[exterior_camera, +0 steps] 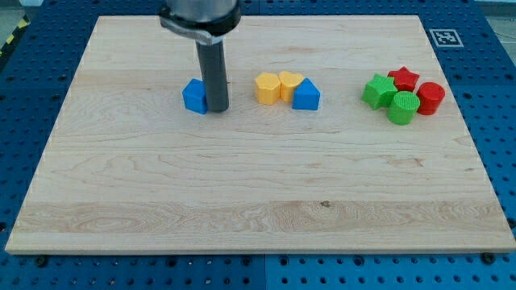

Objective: Move blue cube towards the left side of the board

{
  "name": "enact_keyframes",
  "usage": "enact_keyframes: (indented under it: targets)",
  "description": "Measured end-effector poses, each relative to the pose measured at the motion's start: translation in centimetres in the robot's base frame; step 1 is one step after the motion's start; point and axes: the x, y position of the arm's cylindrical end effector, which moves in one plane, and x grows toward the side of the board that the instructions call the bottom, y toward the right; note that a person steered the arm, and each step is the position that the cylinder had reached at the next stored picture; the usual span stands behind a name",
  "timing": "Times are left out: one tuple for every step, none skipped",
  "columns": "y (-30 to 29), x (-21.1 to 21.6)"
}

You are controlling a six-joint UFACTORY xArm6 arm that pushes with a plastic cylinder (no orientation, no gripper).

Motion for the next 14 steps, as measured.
enact_keyframes:
  targets:
    - [2.0,-1.2]
    - [-1.0,-1.1]
    - [-3.0,0.9]
    - [-3.1,1.0]
    - [-2.6,-1.1]
    - [-4.6,-1.4]
    - [-7.7,-0.2]
    - [-8.1,-0.3]
    - [-8.2,-1.2]
    - [-9.5,-0.9]
    - [-9.5,0.2]
    - [-10.2,-0.2]
    - [-11.2,-4.4]
    - [-13.1,-3.6]
